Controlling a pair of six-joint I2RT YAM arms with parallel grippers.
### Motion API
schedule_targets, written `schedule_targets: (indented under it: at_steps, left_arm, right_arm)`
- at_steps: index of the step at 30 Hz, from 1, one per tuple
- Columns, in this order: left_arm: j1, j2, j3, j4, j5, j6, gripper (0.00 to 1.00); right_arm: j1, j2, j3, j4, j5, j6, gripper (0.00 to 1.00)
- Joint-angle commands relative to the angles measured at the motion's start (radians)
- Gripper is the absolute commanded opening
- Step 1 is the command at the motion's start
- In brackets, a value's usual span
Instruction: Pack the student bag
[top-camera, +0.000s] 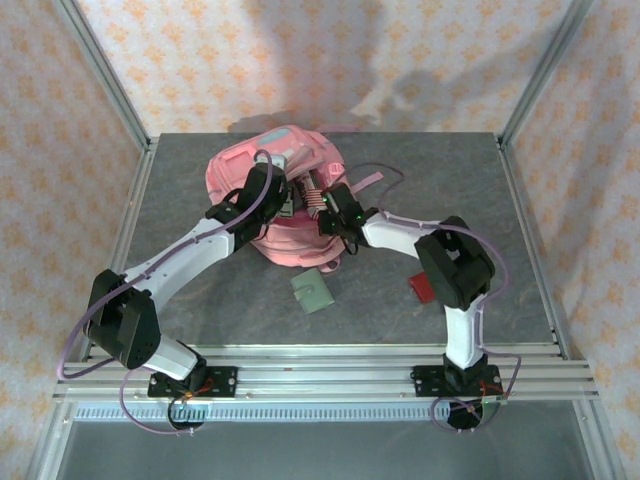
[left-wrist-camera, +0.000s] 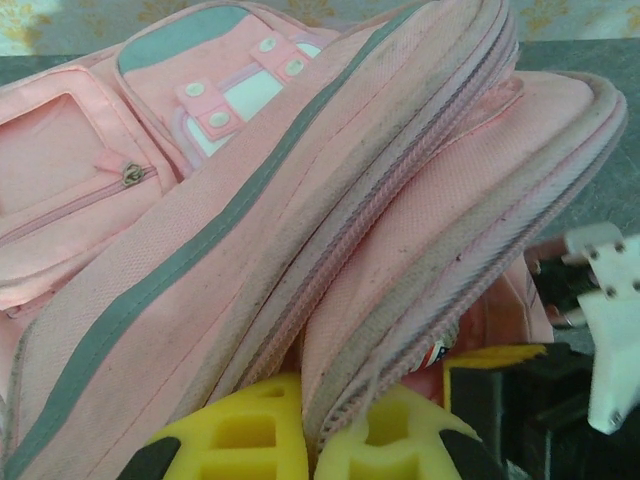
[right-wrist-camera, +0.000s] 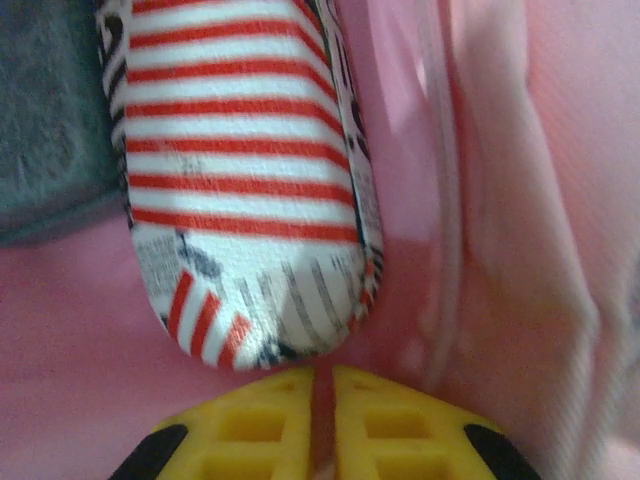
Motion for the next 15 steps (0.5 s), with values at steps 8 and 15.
schedule_targets:
  at_steps: [8, 15]
  left_arm:
    - [-0.018, -0.043, 0.002, 0.083, 0.05, -0.065, 0.0]
    - [-0.035, -0.049, -0.056, 0.121, 0.079, -0.114, 0.0]
  right_arm:
    - [-0.057, 0.08, 0.127, 0.177, -0.056, 0.086, 0.16]
    - [-0.068, 0.135, 0.144, 0.303, -0.173, 0.129, 0.19]
